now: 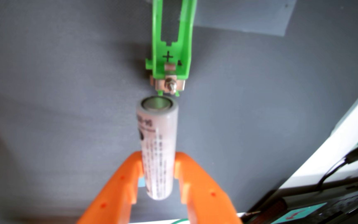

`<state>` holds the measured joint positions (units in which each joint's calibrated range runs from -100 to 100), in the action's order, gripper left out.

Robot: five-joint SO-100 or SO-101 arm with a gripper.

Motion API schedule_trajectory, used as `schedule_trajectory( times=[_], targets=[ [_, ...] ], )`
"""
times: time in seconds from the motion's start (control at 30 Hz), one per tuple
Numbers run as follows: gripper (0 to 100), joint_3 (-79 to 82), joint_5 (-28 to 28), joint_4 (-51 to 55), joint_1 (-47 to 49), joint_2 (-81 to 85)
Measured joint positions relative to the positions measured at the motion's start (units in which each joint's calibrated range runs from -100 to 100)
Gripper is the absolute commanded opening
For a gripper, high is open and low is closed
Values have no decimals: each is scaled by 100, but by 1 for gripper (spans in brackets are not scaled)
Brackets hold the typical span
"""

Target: Insert Battery

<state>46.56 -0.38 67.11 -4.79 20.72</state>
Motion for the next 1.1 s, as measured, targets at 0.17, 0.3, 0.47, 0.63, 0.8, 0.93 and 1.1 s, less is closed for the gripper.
schedule_trajectory(
  times=[0.17,0.3,0.47,0.63,0.8,0.93,1.1],
  targets=[
    [2,-181,-250,167,90,0],
    [2,-181,-404,167,131,0],
    [2,-181,-654,167,746,0],
    [2,-181,-766,167,1163,0],
    [2,-181,-771,167,1213,0],
    [2,-181,-792,167,1213,0],
    [2,-181,-960,167,1229,0]
  ],
)
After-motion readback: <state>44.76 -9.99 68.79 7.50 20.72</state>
